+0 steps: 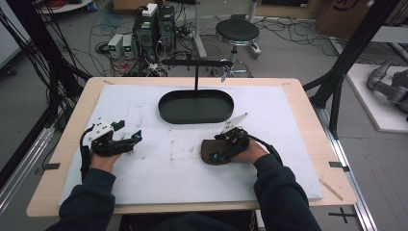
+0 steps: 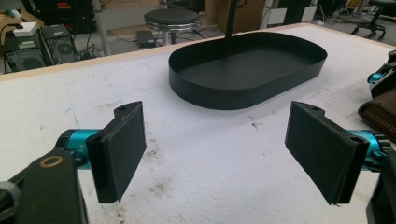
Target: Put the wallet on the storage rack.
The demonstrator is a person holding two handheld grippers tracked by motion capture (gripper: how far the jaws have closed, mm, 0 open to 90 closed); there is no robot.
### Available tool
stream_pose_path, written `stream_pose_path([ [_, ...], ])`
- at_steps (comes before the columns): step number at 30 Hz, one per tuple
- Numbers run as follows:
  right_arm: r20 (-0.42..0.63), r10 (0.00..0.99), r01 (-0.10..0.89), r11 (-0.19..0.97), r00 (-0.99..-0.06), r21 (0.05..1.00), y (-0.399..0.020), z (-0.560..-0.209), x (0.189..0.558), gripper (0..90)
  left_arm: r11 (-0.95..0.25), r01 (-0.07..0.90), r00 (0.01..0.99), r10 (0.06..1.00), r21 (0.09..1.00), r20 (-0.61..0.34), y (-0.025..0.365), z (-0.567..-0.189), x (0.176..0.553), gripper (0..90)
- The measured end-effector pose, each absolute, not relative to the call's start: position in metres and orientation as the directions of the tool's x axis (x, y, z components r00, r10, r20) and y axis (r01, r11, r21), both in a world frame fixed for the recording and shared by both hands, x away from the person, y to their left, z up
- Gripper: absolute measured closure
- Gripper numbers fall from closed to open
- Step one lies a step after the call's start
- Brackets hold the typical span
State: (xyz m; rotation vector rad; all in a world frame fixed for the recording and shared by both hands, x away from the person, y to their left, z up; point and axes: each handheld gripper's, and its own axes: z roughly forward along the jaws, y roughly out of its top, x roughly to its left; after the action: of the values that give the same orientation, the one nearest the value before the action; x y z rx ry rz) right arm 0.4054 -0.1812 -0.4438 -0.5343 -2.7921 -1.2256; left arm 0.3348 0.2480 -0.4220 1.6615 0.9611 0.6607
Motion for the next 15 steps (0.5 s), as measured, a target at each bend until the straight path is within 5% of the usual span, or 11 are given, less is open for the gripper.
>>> stream_pose_path([
  [8,0.226,0.338,0.398,0.626,-0.914,0.671,-0.181,-0.44,0.405,21.1,-0.115,0.268,0.52,0.853,0.957,-0.043,0.249,-0.422,0.334,20.3],
  [15,0.185,0.377,0.394,0.61,-0.907,0.688,-0.193,-0.424,0.402,51.0,-0.111,0.266,0.521,0.852,0.958,-0.046,0.249,-0.422,0.335,20.3],
])
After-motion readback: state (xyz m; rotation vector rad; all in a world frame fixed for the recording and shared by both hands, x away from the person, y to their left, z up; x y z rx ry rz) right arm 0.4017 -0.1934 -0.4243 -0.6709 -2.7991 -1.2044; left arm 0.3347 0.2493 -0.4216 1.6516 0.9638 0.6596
